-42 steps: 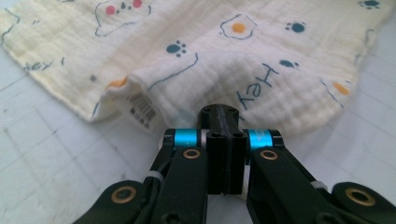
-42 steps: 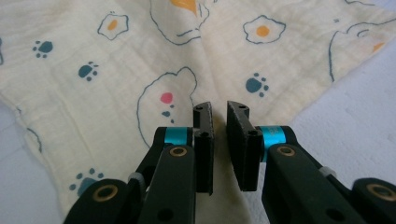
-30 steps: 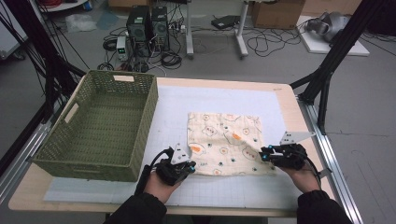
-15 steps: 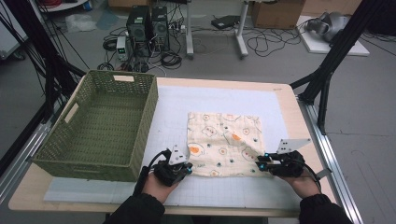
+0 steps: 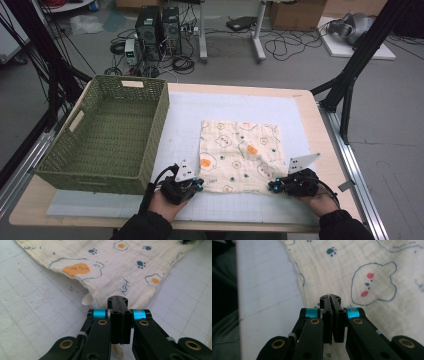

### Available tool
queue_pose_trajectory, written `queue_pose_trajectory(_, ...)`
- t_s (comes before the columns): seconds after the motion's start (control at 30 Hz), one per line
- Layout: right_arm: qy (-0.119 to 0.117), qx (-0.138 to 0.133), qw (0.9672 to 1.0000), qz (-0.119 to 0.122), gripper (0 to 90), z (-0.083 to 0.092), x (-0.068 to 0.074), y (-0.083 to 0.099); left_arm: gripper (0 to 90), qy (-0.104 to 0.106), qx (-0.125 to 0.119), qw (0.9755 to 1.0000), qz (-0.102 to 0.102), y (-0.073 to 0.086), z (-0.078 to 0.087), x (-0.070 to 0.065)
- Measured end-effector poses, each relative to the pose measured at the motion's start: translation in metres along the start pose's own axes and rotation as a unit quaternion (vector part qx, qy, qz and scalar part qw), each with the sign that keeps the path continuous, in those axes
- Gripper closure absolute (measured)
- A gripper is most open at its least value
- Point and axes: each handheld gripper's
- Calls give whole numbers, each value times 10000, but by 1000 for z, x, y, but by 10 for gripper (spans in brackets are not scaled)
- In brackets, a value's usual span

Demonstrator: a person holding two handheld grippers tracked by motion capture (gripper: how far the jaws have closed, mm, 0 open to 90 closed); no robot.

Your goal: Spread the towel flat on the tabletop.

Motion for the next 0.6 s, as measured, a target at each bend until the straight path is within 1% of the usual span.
queue_pose_trajectory(0.03,-19,-40,10000,15,889,2,4,0,895,37,-15,10000,1,2,2,-1)
queue_pose_trajectory(0.1,-60,-146,9999,-31,882,5,10,2,893,86,-62,9999,-28,6,5,-4)
queue_pose_trajectory(0.13,-60,-146,9999,-31,882,5,10,2,891,86,-62,9999,-28,6,5,-4)
queue_pose_trajectory(0.17,26,-291,9995,-82,821,10,12,3,848,110,-85,9999,-72,7,6,-5)
queue_pose_trajectory(0.2,26,-291,9995,-82,821,10,12,3,829,110,-85,9999,-72,7,6,-5)
queue_pose_trajectory(0.23,137,-433,9989,-131,760,13,10,2,804,153,-205,9997,-40,6,5,-3)
queue_pose_trajectory(0.27,208,-506,9984,-148,751,14,8,2,780,153,-205,9997,-40,6,5,-3)
queue_pose_trajectory(0.3,229,-535,9982,-174,719,14,6,1,758,136,-288,9995,-49,4,4,-1)
queue_pose_trajectory(0.33,302,-526,9980,-187,696,14,4,0,749,136,-288,9995,-49,4,4,-1)
queue_pose_trajectory(0.37,334,-544,9978,-202,693,14,2,-1,736,109,-373,9992,-42,2,3,2)
queue_pose_trajectory(0.4,334,-544,9978,-202,693,14,2,-1,720,109,-373,9992,-42,2,3,2)
queue_pose_trajectory(0.43,460,-614,9968,-238,640,14,-3,-2,713,93,-470,9988,-40,-1,1,6)
queue_pose_trajectory(0.47,493,-653,9962,-300,639,14,-6,-3,704,93,-470,9988,-40,-1,1,6)
queue_pose_trajectory(0.53,579,-753,9951,-284,607,15,-10,-5,684,101,-574,9983,-39,-8,-5,10)
queue_pose_trajectory(0.57,558,-793,9947,-336,605,15,-12,-6,684,93,-621,9980,-53,-10,-7,11)
queue_pose_trajectory(0.6,578,-829,9944,-316,593,15,-13,-7,679,94,-649,9978,-73,-12,-9,12)
Point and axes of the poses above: each handheld gripper's, and its own axes: z roughly backward along the jaws, y roughly out of its underside, x roughly to its left, and after that the axes turned 6 degrees about z, right-handed
